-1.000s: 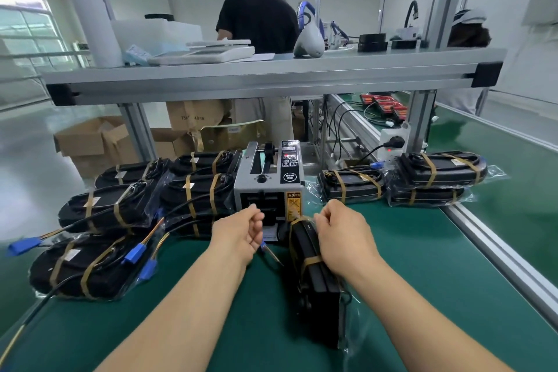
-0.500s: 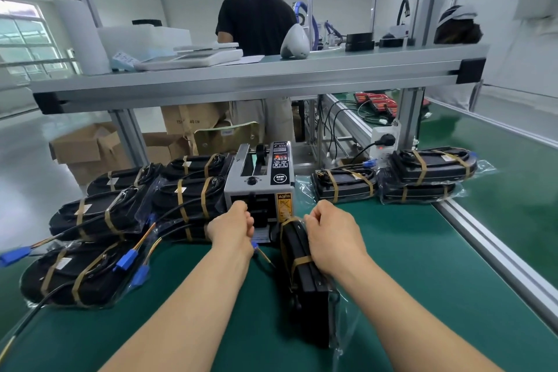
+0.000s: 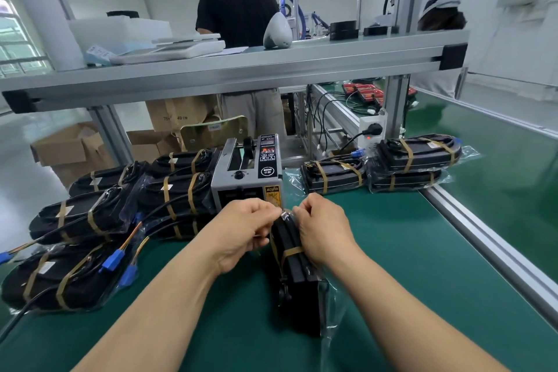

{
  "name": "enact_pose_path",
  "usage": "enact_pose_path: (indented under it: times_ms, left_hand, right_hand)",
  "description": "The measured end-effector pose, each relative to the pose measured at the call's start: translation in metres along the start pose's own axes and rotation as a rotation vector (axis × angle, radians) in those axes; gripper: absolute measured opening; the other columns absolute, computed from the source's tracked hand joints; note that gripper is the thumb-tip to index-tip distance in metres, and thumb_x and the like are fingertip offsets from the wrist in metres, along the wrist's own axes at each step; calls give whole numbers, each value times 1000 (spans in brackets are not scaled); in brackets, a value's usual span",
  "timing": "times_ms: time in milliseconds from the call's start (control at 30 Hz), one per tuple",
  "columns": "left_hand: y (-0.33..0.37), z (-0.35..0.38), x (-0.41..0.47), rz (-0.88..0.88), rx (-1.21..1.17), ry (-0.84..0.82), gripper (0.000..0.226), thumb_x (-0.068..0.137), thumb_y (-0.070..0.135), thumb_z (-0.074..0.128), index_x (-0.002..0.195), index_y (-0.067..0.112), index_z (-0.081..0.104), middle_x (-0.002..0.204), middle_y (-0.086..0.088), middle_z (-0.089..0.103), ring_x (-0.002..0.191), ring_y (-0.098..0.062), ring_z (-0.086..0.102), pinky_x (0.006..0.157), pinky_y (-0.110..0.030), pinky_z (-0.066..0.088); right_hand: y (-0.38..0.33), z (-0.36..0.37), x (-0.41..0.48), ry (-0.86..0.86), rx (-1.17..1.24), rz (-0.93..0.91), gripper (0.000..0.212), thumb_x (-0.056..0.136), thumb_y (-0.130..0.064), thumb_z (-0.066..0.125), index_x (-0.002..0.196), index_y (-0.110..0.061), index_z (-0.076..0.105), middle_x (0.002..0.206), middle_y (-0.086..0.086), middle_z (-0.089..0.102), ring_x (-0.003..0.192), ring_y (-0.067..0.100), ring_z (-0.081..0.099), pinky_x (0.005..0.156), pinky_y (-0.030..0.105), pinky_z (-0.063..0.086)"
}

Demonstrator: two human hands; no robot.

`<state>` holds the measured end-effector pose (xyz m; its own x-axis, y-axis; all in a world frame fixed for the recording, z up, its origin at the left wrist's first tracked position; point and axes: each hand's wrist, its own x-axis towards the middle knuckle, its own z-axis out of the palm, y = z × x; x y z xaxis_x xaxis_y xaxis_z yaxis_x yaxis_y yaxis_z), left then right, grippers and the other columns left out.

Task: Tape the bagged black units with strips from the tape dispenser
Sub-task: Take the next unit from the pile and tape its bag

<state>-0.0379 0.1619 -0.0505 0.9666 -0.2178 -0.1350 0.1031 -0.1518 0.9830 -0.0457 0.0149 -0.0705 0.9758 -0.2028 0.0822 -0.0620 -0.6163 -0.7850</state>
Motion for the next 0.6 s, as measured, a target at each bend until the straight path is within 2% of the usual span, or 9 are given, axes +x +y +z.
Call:
enact_pose_path:
  times_ms: [233,400,600]
  left_hand:
    - [6,5,19,-36,209,7,22,92,14,63,71,13,59,52,2,43,42,-5,40,42,-16,40]
    - [11,2,25,-58,246,-44,23,92,13,61,69,15,59,44,9,42,39,-3,38,42,-17,41]
    - [9,2,27,-58,277,-46,26,92,13,62,66,16,57,46,7,42,40,-5,39,45,-19,44]
  right_hand:
    - [2,0,0,4,42,17,27,98,-34,51,75,-20,48,86,5,63,81,27,56,70,37,45]
    - [3,0,2,12,44,18,29,98,-35,51,74,-20,48,82,2,61,78,26,54,66,35,42]
    - [3,2,2,16,47,13,30,98,-34,52,72,-21,47,79,0,59,76,25,53,64,34,41]
